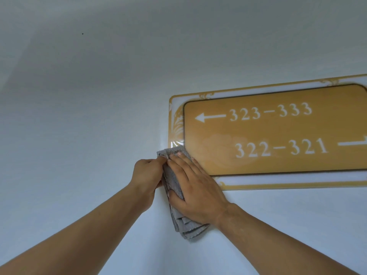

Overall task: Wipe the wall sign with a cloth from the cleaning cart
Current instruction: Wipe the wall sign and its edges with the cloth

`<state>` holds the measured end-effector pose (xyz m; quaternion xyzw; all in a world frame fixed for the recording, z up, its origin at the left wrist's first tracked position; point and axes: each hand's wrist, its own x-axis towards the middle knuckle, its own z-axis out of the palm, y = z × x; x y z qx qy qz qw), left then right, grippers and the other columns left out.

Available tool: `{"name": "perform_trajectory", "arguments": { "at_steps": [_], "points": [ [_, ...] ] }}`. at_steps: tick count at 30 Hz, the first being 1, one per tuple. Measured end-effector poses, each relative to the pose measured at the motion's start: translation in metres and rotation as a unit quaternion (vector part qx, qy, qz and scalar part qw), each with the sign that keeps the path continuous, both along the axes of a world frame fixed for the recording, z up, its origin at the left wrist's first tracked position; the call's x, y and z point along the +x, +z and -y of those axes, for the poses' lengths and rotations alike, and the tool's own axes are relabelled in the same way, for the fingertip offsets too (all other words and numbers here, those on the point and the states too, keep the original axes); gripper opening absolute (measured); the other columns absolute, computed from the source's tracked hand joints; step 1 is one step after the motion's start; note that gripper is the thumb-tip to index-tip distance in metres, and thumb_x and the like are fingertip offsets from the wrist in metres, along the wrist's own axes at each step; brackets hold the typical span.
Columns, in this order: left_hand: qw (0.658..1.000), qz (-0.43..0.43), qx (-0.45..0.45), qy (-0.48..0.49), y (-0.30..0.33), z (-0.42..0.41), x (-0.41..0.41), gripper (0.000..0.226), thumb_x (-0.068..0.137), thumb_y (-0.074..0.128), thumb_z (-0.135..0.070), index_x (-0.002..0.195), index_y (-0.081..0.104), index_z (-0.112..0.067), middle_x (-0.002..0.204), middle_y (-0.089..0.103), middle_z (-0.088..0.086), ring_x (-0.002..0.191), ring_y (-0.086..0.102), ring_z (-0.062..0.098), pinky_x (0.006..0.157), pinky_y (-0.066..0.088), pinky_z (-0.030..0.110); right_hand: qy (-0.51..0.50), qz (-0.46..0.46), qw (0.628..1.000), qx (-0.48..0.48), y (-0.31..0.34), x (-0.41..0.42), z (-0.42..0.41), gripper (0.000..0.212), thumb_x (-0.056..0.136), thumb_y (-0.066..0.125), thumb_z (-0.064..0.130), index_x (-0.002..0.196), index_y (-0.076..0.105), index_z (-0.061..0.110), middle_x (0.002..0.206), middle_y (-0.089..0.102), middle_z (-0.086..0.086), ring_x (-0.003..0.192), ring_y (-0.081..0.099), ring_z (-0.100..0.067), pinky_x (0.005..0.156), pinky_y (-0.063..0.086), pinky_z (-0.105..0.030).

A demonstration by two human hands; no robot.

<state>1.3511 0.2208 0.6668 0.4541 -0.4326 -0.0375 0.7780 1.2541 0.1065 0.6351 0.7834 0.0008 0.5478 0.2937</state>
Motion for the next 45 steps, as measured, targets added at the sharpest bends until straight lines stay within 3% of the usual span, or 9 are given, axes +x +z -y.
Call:
{"name": "perform_trajectory", "arguments": {
  "at_steps": [5, 8, 11, 17, 21, 29, 37, 41, 45],
  "points": [
    [1.000, 0.000, 0.012, -0.019, -0.002, -0.003, -0.011, 0.021, 0.099, 0.056, -0.015, 0.106, 0.066, 0.002, 0.092, 0.069, 0.016, 0.078, 0.066, 0.024, 0.062, 0.055, 0.033, 0.017, 0.002, 1.000, -0.013, 0.008, -0.018, -0.008, 0.056, 0.090, 0.050, 0.036, 0.138, 0.051, 0.007, 0.145, 0.050, -0.009, 0.139, 0.037, -0.021, 0.121, 0.016, -0.034],
    [1.000, 0.019, 0.009, 0.021, -0.001, -0.005, -0.018, 0.021, 0.099, 0.056, -0.015, 0.101, 0.067, 0.002, 0.098, 0.070, 0.023, 0.085, 0.068, 0.030, 0.080, 0.061, 0.046, 0.031, 0.005, 0.999, 0.005, 0.011, -0.030, -0.015, 0.046, 0.093, 0.051, 0.034, 0.132, 0.058, 0.010, 0.136, 0.056, -0.006, 0.129, 0.046, -0.020, 0.115, 0.029, -0.032],
    [0.995, 0.060, 0.005, 0.074, 0.001, -0.006, -0.030, 0.018, 0.096, 0.060, -0.018, 0.090, 0.068, -0.003, 0.082, 0.069, 0.015, 0.070, 0.066, 0.023, 0.061, 0.057, 0.035, 0.056, 0.015, 0.997, 0.041, 0.019, -0.040, -0.022, 0.034, 0.095, 0.044, 0.036, 0.113, 0.064, 0.014, 0.112, 0.062, 0.001, 0.105, 0.054, -0.018, 0.093, 0.043, -0.034],
    [0.983, 0.081, -0.023, 0.165, 0.001, -0.003, -0.058, 0.018, 0.088, 0.067, -0.026, 0.083, 0.069, -0.009, 0.073, 0.066, 0.007, 0.066, 0.061, 0.024, 0.058, 0.048, 0.033, 0.128, 0.011, 0.970, 0.207, 0.041, -0.058, -0.026, 0.037, 0.098, 0.040, 0.042, 0.064, 0.046, 0.027, 0.068, 0.052, 0.007, 0.068, 0.050, -0.018, 0.062, 0.043, -0.038],
    [0.972, 0.110, -0.033, 0.205, 0.005, 0.005, -0.080, 0.024, 0.086, 0.070, -0.032, 0.080, 0.069, -0.008, 0.072, 0.069, 0.009, 0.069, 0.065, 0.028, 0.062, 0.053, 0.040, 0.153, 0.036, 0.929, 0.336, 0.053, -0.072, -0.024, 0.051, 0.089, 0.039, 0.057, 0.064, 0.057, 0.015, 0.065, 0.063, -0.007, 0.062, 0.064, -0.027, 0.063, 0.055, -0.045],
    [0.965, 0.142, -0.026, 0.217, 0.005, 0.036, -0.114, 0.019, 0.084, 0.072, -0.033, 0.081, 0.066, -0.015, 0.073, 0.065, -0.001, 0.070, 0.063, 0.018, 0.060, 0.045, 0.030, 0.181, 0.048, 0.821, 0.540, 0.059, -0.106, -0.003, 0.062, 0.073, 0.050, 0.061, 0.084, 0.068, 0.003, 0.065, 0.071, -0.014, 0.049, 0.069, -0.027, 0.050, 0.059, -0.037],
    [0.988, 0.112, -0.027, 0.100, -0.003, 0.059, -0.147, 0.016, 0.077, 0.079, -0.023, 0.079, 0.066, -0.016, 0.068, 0.067, 0.002, 0.058, 0.063, 0.015, 0.055, 0.048, 0.026, 0.156, 0.057, 0.839, 0.519, 0.050, -0.134, 0.021, 0.055, 0.081, 0.047, 0.056, 0.084, 0.067, 0.004, 0.069, 0.070, -0.009, 0.059, 0.069, -0.025, 0.060, 0.060, -0.038],
    [0.993, 0.099, -0.003, 0.058, -0.012, 0.065, -0.156, 0.009, 0.077, 0.082, -0.017, 0.080, 0.074, -0.014, 0.076, 0.075, 0.007, 0.065, 0.069, 0.016, 0.060, 0.052, 0.025, 0.124, 0.080, 0.866, 0.477, 0.038, -0.144, 0.033, 0.051, 0.090, 0.047, 0.052, 0.055, 0.048, 0.015, 0.050, 0.047, 0.003, 0.048, 0.048, -0.017, 0.048, 0.034, -0.028],
    [0.995, 0.096, 0.024, 0.029, -0.022, 0.063, -0.161, 0.014, 0.075, 0.085, -0.014, 0.083, 0.076, -0.007, 0.074, 0.076, 0.009, 0.063, 0.069, 0.015, 0.059, 0.053, 0.024, 0.135, 0.069, 0.856, 0.495, 0.023, -0.154, 0.033, 0.049, 0.095, 0.046, 0.046, 0.057, 0.050, 0.014, 0.049, 0.042, 0.005, 0.046, 0.041, -0.016, 0.048, 0.030, -0.028]
  ]
}}
